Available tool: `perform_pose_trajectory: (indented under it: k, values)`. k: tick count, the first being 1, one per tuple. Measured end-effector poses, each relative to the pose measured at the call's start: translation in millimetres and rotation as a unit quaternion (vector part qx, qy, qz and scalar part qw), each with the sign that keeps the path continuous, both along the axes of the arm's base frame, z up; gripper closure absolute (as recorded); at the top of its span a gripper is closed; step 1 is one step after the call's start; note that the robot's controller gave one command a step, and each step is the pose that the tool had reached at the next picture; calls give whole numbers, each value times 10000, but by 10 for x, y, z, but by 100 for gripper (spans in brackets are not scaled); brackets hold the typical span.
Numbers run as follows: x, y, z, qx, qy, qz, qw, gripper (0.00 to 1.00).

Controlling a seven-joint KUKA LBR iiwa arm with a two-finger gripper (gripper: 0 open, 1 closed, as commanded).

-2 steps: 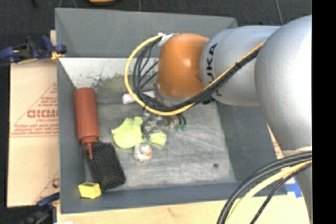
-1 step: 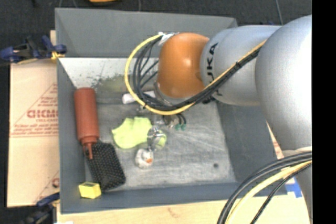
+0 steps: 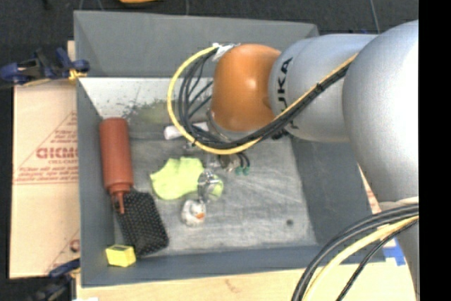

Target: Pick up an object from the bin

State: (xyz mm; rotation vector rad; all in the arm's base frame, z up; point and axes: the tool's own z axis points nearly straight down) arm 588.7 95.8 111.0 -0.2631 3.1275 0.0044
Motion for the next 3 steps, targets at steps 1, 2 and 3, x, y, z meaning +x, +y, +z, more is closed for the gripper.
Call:
perform_pose_trajectory:
  k: [1,2,3]
  values:
    - [71,-6,-104,-16,-30,476,9989,0]
    - [97,27,-275,-16,-2,1079,9942,0]
    - [64,10,-367,-7,-34,-176,9998,100]
